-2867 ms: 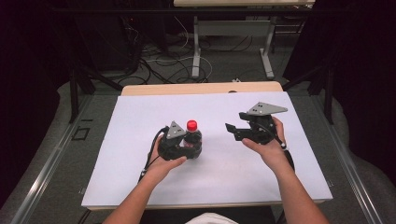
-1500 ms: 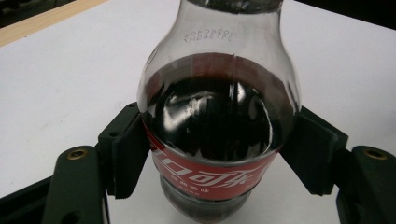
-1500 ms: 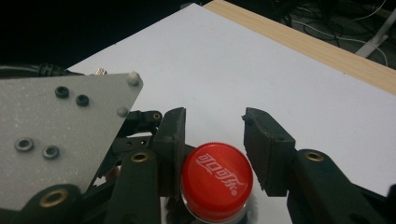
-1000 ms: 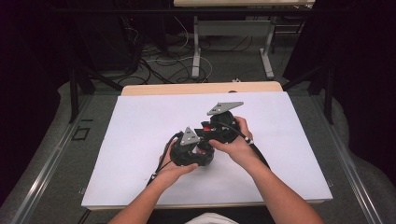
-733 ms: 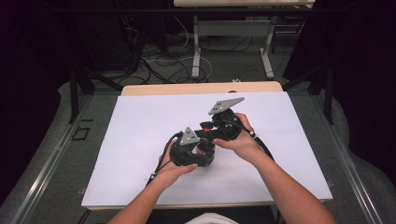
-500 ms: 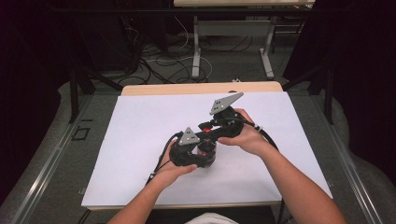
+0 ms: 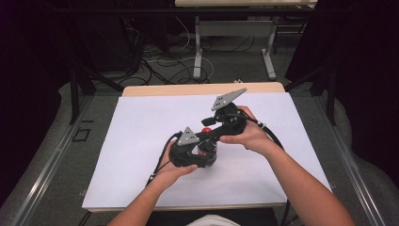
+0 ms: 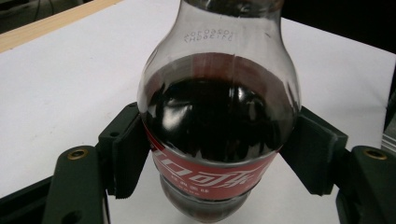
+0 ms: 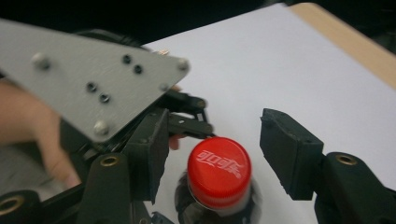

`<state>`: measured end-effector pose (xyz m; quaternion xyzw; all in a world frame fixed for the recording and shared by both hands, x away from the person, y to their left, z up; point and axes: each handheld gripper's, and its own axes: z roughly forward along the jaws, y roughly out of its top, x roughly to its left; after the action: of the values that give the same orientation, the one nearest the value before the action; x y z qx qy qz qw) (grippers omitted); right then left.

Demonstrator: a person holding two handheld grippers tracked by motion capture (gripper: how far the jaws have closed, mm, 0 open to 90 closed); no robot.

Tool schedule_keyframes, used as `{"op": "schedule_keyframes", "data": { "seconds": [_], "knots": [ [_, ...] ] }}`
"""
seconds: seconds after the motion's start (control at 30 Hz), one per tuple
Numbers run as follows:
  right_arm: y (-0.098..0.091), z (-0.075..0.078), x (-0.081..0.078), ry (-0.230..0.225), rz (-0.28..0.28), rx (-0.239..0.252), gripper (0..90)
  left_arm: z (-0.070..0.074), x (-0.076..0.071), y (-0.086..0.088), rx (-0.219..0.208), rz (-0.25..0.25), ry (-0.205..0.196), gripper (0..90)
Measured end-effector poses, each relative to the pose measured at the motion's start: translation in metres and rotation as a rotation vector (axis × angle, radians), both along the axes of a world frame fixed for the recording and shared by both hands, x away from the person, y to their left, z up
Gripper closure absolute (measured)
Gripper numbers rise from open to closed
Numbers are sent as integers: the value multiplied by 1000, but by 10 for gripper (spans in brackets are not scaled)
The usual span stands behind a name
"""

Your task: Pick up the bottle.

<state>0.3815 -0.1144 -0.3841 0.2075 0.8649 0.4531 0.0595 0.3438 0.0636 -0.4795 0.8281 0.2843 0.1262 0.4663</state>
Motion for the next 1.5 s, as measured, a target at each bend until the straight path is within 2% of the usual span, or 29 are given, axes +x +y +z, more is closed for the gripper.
{"op": "schedule_keyframes", "data": {
  "seconds": [0.1, 0.17, 0.23, 0.33, 0.43, 0.5, 0.53, 0.57, 0.6, 0.7, 0.73, 0.87, 0.9, 0.93, 0.97, 1.0, 1.07, 1.1, 1.13, 1.17, 1.2, 1.23, 1.3, 1.33, 1.37, 1.4, 1.43, 1.5],
  "knots": [
    [3, 4, -10, -33, -176, -11, 432, 1, 0, 1, 5, 14, 2, 300],
    [7, 6, -16, -43, -247, -16, 436, 1, -1, 0, 13, 22, -9, 299],
    [11, 5, -22, -67, -291, -25, 450, 1, -2, -1, 20, 33, -21, 299],
    [17, 3, -24, -89, -330, -36, 477, 1, -2, -2, 27, 40, -22, 299],
    [22, 0, -24, -75, -351, -56, 524, 0, -3, -3, 24, 59, -21, 299],
    [24, -2, -23, -67, -351, -67, 556, 0, -2, -3, 25, 69, -26, 299],
    [25, -2, -23, -64, -347, -69, 610, 0, -3, -3, 29, 66, -14, 299],
    [25, -2, -23, -45, -344, -68, 615, 0, -3, -3, 32, 70, -22, 299],
    [26, -3, -22, -51, -338, -69, 618, -1, -3, -3, 31, 71, -19, 299],
    [24, -2, -19, -37, -294, -83, 621, -1, -3, -3, 30, 67, -16, 300],
    [23, -2, -18, -37, -265, -85, 622, 0, -2, -1, 46, 52, -11, 300],
    [17, 0, -8, -19, -140, -98, 622, -1, -3, -2, 30, 42, -10, 300],
    [16, 1, -5, -7, -99, -102, 622, 0, -3, -1, 30, 34, -11, 300],
    [14, 4, 1, 7, -8, -115, 623, 0, -3, -1, 22, 29, -8, 300],
    [14, 4, 1, 7, -8, -115, 623, 0, -3, -1, 18, 24, -8, 300],
    [13, 5, 4, 2, 32, -116, 623, 1, -3, 0, 21, 18, -2, 300],
    [11, 7, 10, -8, 148, -131, 622, 1, -4, -1, 21, 4, 0, 300],
    [11, 7, 11, -22, 181, -134, 622, 1, -4, -1, 19, -2, 0, 300],
    [9, 7, 15, -21, 240, -133, 622, 1, -4, -1, 25, -14, -7, 300],
    [7, 8, 19, -30, 349, -142, 622, 2, -5, -1, 25, -27, -4, 300],
    [7, 8, 19, -30, 349, -142, 622, 1, -5, -1, 16, -31, -17, 300],
    [5, 8, 21, -31, 385, -137, 621, 2, -6, -2, 24, -38, -3, 300],
    [3, 6, 25, -30, 430, -120, 619, 1, -6, -2, 26, -33, -3, 300],
    [3, 6, 25, -29, 411, -115, 612, 1, -5, -2, 28, -30, -2, 300],
    [3, 6, 24, -36, 401, -123, 552, 2, -5, -1, 35, -34, 4, 300],
    [3, 6, 22, -40, 381, -130, 498, 1, -5, -2, 28, -12, -8, 300],
    [3, 8, 19, -17, 355, -124, 463, 1, -5, -2, 19, -5, -6, 300],
    [3, 12, 16, -4, 304, -99, 448, 1, -4, -1, 16, 7, -5, 299]
  ]
}}
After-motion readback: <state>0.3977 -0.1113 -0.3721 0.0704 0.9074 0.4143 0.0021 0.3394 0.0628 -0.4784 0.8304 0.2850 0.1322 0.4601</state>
